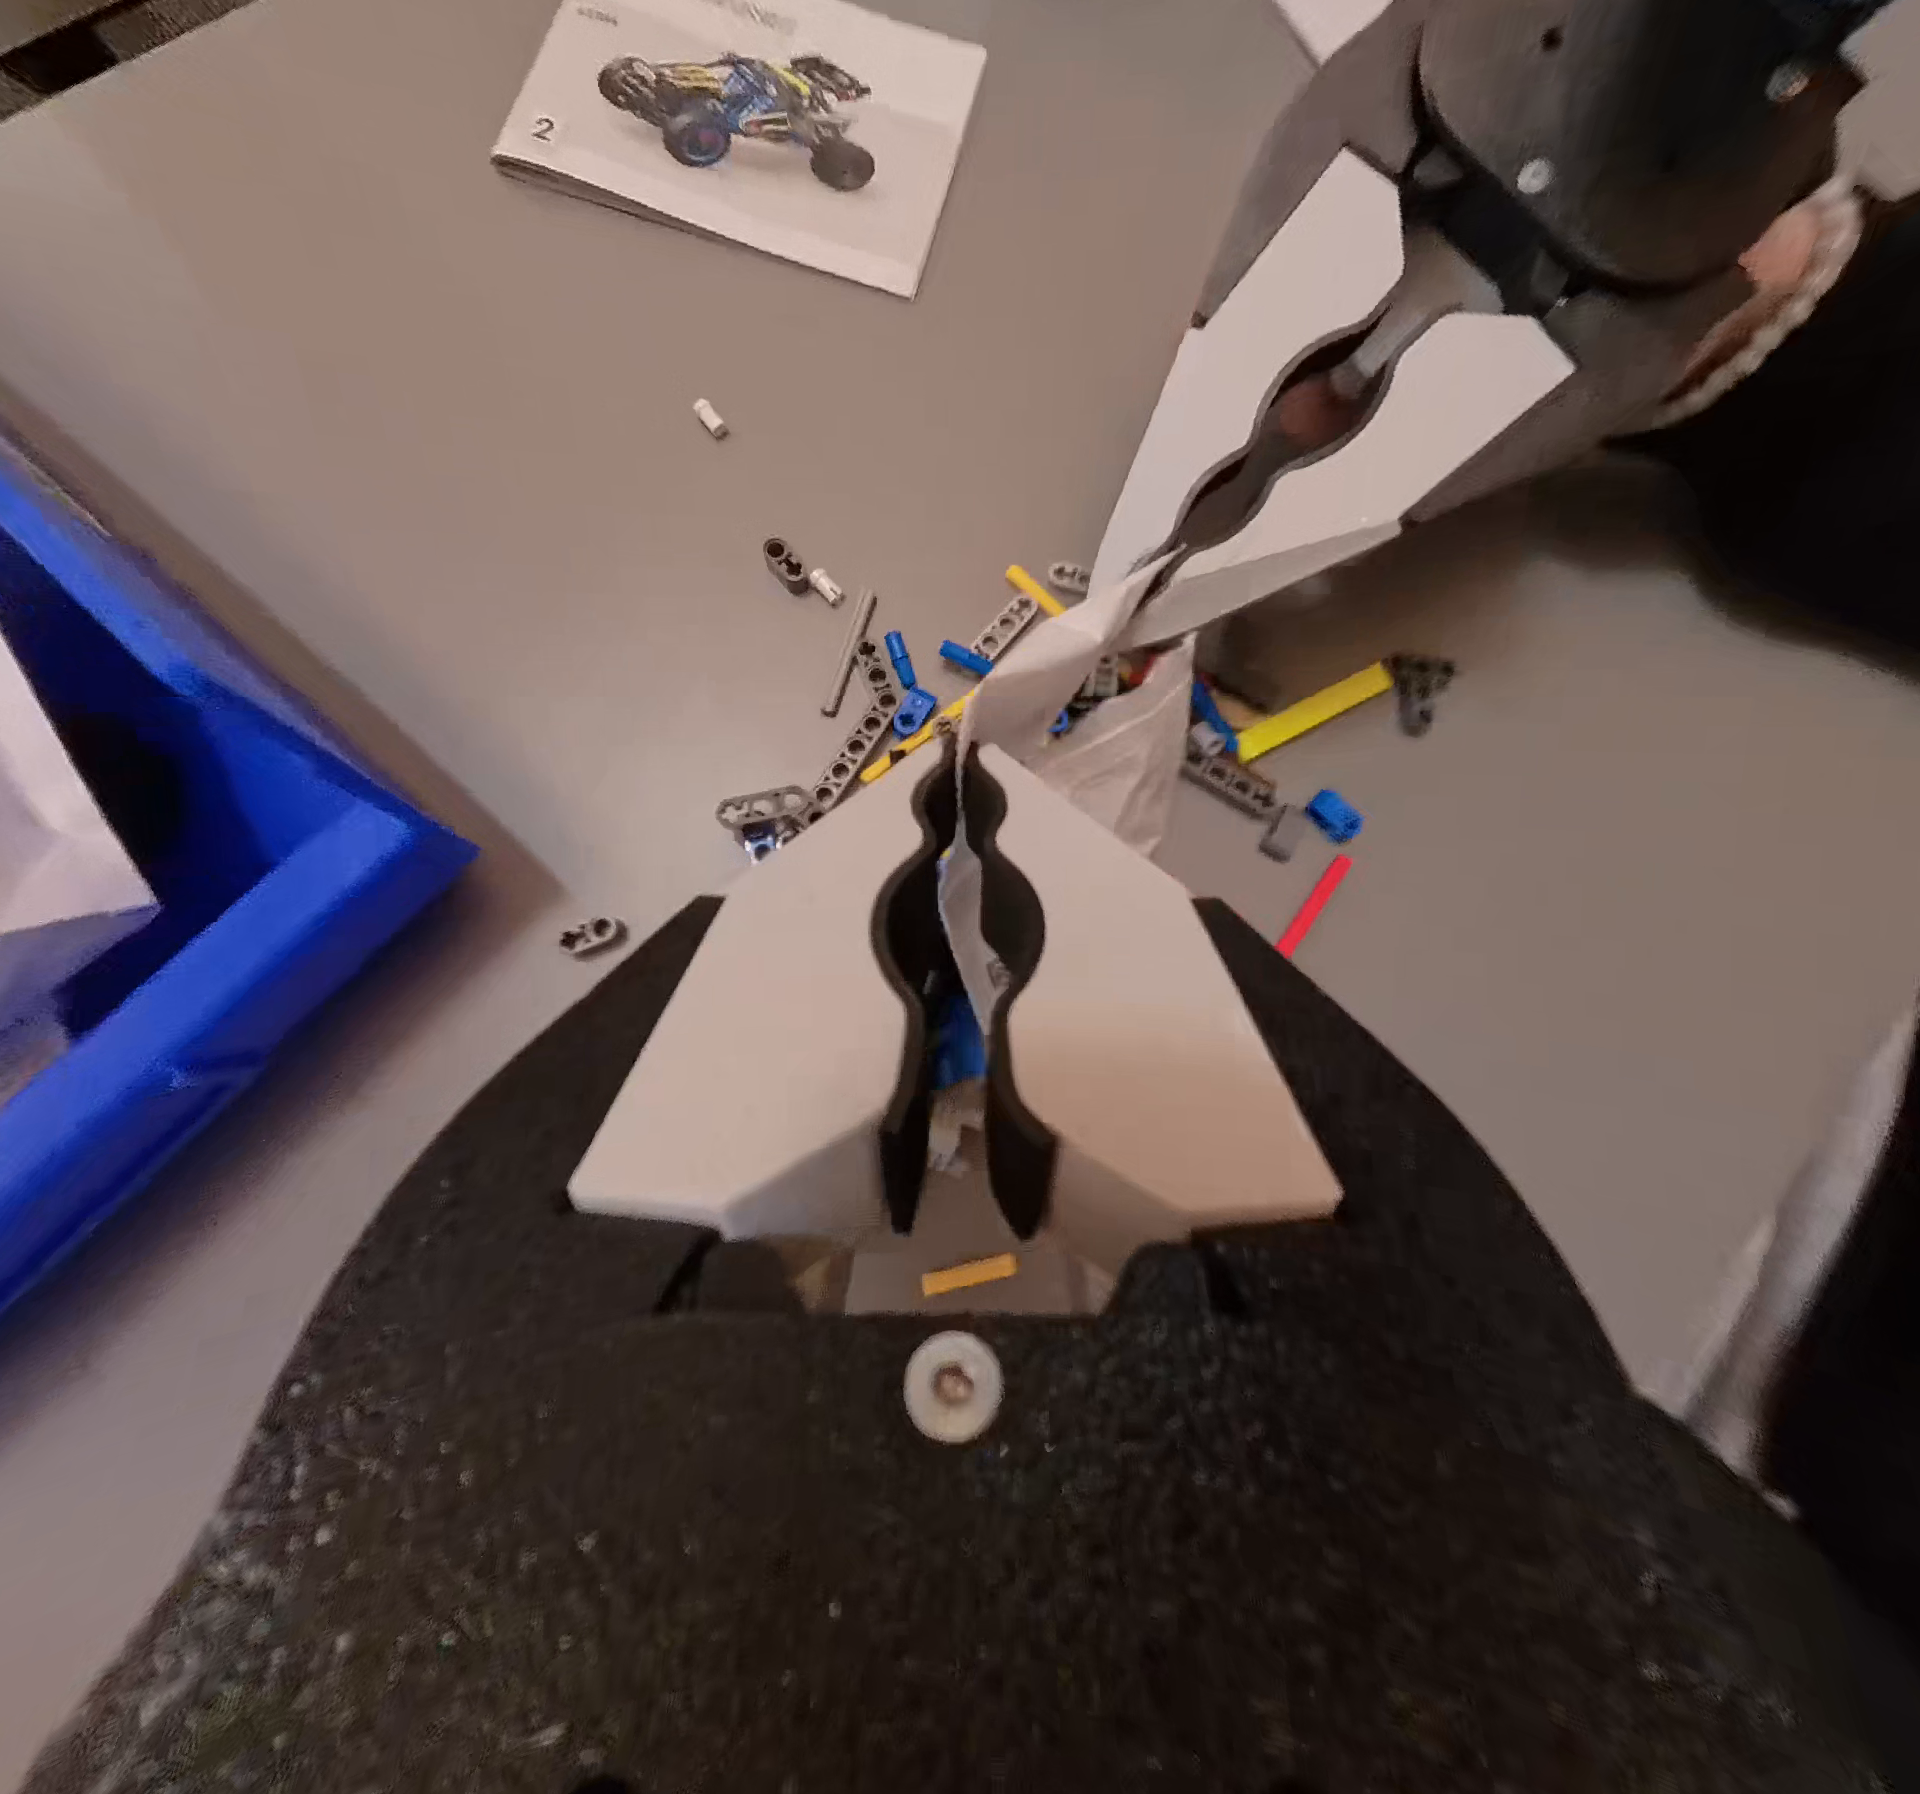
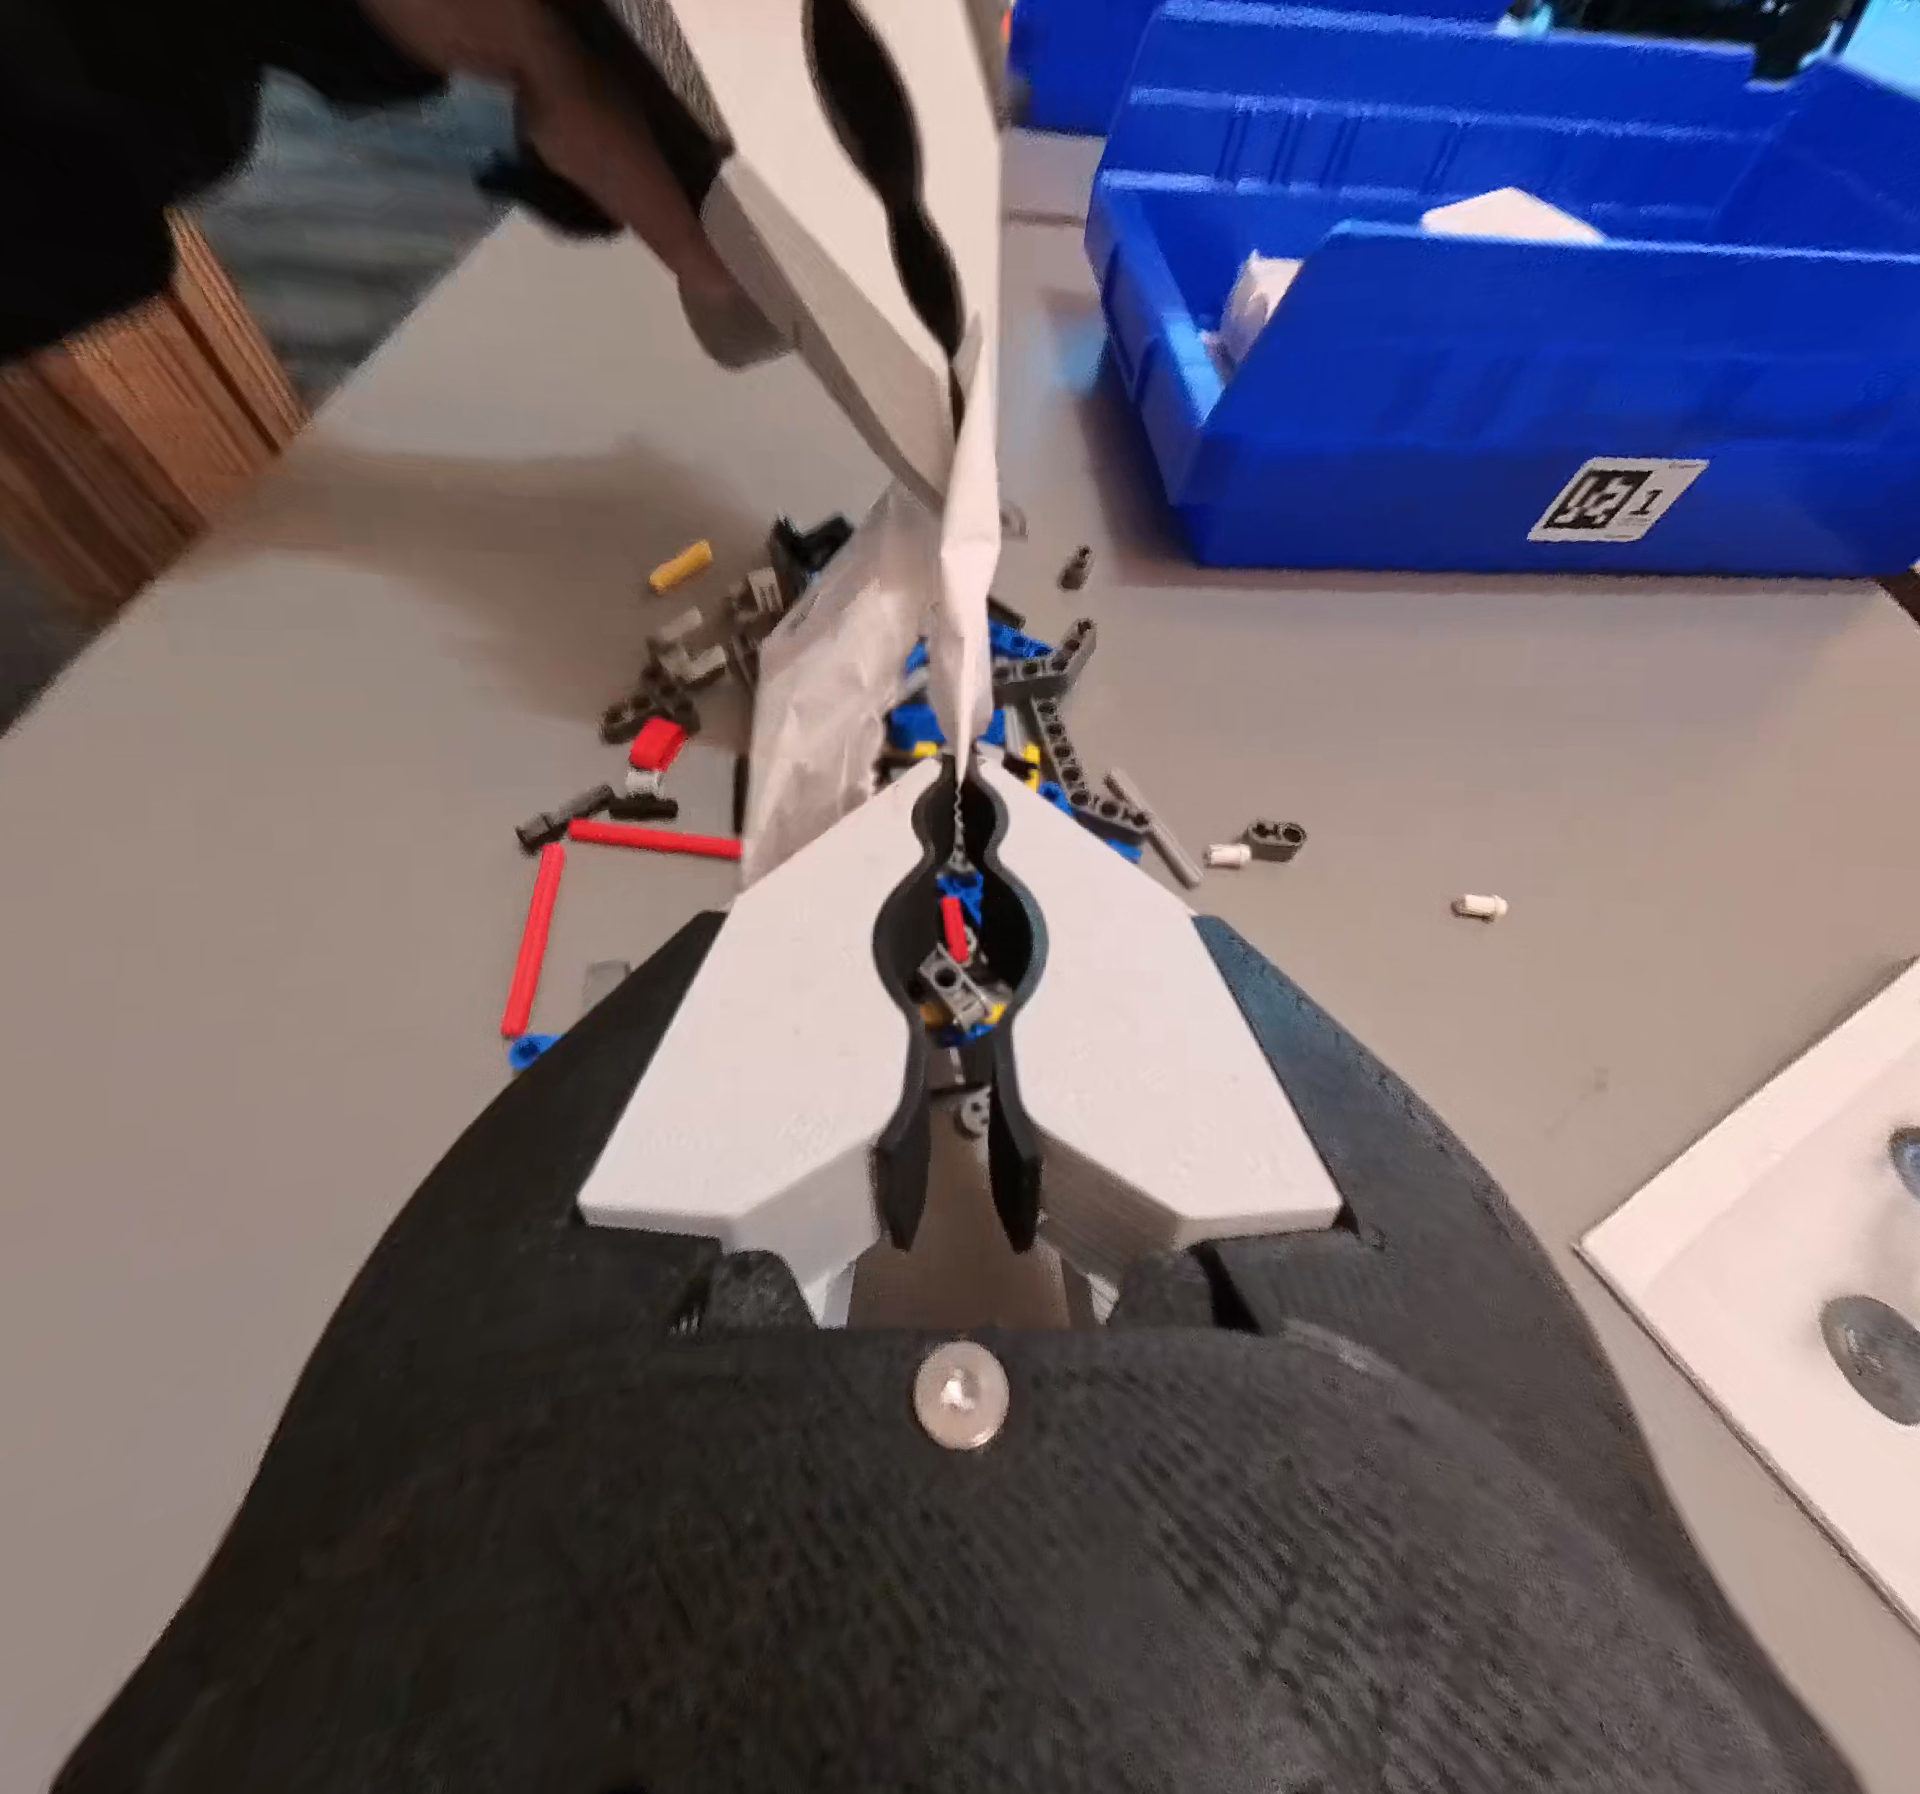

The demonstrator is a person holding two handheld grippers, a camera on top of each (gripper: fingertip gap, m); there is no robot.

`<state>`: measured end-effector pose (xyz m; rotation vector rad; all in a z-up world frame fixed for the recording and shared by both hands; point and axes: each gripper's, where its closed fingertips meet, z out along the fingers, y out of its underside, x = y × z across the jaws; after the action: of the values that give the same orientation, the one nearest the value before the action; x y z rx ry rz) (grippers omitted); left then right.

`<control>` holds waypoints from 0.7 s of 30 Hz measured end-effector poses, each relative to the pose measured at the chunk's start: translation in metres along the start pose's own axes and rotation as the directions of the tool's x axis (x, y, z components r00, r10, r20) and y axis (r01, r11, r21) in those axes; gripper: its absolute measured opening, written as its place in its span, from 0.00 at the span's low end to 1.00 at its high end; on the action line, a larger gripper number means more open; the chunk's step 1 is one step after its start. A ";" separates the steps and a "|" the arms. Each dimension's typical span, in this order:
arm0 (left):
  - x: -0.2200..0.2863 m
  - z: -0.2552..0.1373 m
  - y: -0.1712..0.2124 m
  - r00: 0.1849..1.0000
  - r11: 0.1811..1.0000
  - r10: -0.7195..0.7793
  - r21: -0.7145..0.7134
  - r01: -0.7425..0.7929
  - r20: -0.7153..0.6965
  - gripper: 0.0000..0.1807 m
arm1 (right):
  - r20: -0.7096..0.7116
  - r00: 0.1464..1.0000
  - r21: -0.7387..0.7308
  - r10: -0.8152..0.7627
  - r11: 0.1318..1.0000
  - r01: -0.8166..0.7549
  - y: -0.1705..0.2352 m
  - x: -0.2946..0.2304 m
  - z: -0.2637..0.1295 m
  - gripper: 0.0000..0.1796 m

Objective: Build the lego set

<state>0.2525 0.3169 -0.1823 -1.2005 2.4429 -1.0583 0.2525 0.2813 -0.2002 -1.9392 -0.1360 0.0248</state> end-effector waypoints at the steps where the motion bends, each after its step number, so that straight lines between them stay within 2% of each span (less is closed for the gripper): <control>1: 0.001 -0.001 0.000 0.999 0.999 -0.031 0.010 0.032 -0.017 0.00 | 0.017 0.999 0.022 0.040 0.999 -0.041 -0.003 0.000 -0.002 0.00; 4: 0.005 -0.002 0.001 0.990 0.992 -0.121 0.026 0.124 -0.074 0.00 | 0.064 0.995 0.059 0.081 0.995 -0.085 -0.007 -0.001 -0.009 0.01; 6: 0.004 -0.006 -0.001 0.979 0.981 -0.185 0.037 0.188 -0.089 0.00 | 0.046 0.994 0.076 0.095 0.992 -0.098 -0.009 0.006 -0.017 0.10; 9: 0.004 -0.010 -0.001 0.964 0.968 -0.247 0.006 0.249 -0.097 0.00 | 0.031 0.992 0.136 0.120 0.983 -0.123 -0.021 0.013 -0.027 0.18; 12: 0.012 -0.009 -0.005 0.963 0.971 -0.237 -0.023 0.236 -0.127 0.00 | 0.042 0.993 0.132 0.113 0.984 -0.118 -0.022 0.008 -0.020 0.25; 14: 0.016 -0.008 -0.006 0.969 0.977 -0.212 -0.038 0.209 -0.124 0.00 | 0.075 0.989 0.123 0.123 0.984 -0.132 -0.023 0.003 -0.013 0.26; 17: 0.020 -0.006 -0.009 0.973 0.982 -0.189 -0.047 0.184 -0.132 0.00 | 0.139 0.975 0.119 0.171 0.975 -0.187 -0.029 -0.002 -0.004 0.21; 19: 0.024 -0.006 -0.010 0.973 0.984 -0.178 -0.049 0.173 -0.146 0.00 | 0.174 0.973 0.115 0.153 0.978 -0.175 -0.029 -0.007 -0.002 0.05; 21: 0.024 -0.006 -0.008 0.975 0.984 -0.173 -0.056 0.167 -0.142 0.00 | 0.167 0.975 0.107 0.144 0.981 -0.163 -0.028 -0.008 0.000 0.03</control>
<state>0.2391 0.2984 -0.1697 -1.4154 2.5204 -1.1839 0.2425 0.2905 -0.1750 -1.8218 -0.0875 0.2845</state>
